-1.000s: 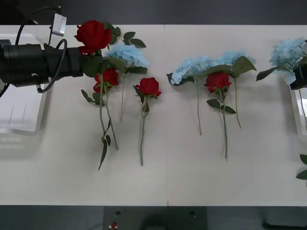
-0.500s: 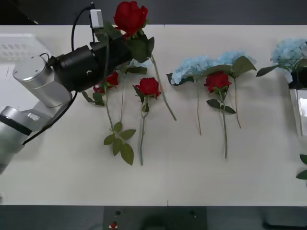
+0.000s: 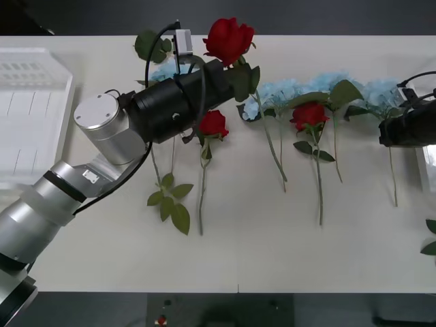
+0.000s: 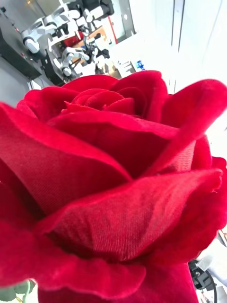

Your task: Put the red flowers into the right box and the blue flowers into the left box

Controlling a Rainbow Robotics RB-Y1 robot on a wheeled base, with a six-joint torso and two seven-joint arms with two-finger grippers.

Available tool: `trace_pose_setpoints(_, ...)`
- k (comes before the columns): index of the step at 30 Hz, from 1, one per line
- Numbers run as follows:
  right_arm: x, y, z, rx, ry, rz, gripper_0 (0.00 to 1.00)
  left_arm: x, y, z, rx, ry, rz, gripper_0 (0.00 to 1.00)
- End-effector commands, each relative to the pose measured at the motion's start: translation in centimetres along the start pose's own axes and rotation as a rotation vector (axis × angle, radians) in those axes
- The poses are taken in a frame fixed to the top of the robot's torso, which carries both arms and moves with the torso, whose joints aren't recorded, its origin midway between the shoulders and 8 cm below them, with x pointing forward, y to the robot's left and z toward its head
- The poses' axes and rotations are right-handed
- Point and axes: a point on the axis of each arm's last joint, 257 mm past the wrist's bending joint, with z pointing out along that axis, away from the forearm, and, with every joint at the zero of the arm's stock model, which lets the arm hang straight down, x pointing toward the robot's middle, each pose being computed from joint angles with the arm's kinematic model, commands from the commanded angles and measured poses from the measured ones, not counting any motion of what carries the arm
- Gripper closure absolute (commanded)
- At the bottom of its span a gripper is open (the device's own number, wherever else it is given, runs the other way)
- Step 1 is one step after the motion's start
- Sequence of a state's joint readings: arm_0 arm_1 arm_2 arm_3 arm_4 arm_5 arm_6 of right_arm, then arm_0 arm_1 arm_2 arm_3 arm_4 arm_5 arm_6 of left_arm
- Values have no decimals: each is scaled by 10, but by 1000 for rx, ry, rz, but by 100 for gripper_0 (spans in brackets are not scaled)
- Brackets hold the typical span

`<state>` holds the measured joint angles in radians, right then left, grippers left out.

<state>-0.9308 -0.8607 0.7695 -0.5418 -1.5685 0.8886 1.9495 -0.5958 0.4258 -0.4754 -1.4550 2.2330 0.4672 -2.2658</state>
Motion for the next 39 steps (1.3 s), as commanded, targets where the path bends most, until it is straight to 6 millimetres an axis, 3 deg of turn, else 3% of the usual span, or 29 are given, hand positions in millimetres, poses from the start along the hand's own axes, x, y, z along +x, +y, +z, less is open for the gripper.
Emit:
trace_pose_setpoints(1, -11, -12, -9, 43, -11, -45, 60, -13, -32, 13, 57, 10, -5, 100)
trace_pose_setpoints(2, -11, -13, -8, 53, -7, -71, 36, -12, -34, 14, 59, 13, -8, 100)
trace_pose_setpoints(4, -11, -15, -9, 66, -2, -128, 12, -12, -32, 13, 54, 17, -6, 100)
trace_pose_setpoints(6, -11, -17, -10, 69, -1, -177, 0, -12, -32, 13, 55, 17, -7, 100)
trace_pose_setpoints(16, -11, -25, -40, -22, -17, -269, 0, -15, -36, 16, 61, 16, -9, 100)
trace_pose_setpoints(24, -3, 2, -82, -271, -128, -243, 0, -16, -36, 16, 60, 16, -8, 100)
trace_pose_setpoints(28, -1, 35, -103, -416, -210, -248, 0, -16, -35, 15, 60, 18, -7, 100)
trace_pose_setpoints(34, 8, 111, -141, -661, -365, -289, 0, -17, -35, 14, 58, 18, -3, 100)
trace_pose_setpoints(37, 14, 139, -151, -730, -408, -314, 0, -18, -33, 13, 53, 18, -2, 100)
trace_pose_setpoints(39, 20, 170, -162, -801, -444, -334, 0, -18, -33, 13, 52, 17, -2, 100)
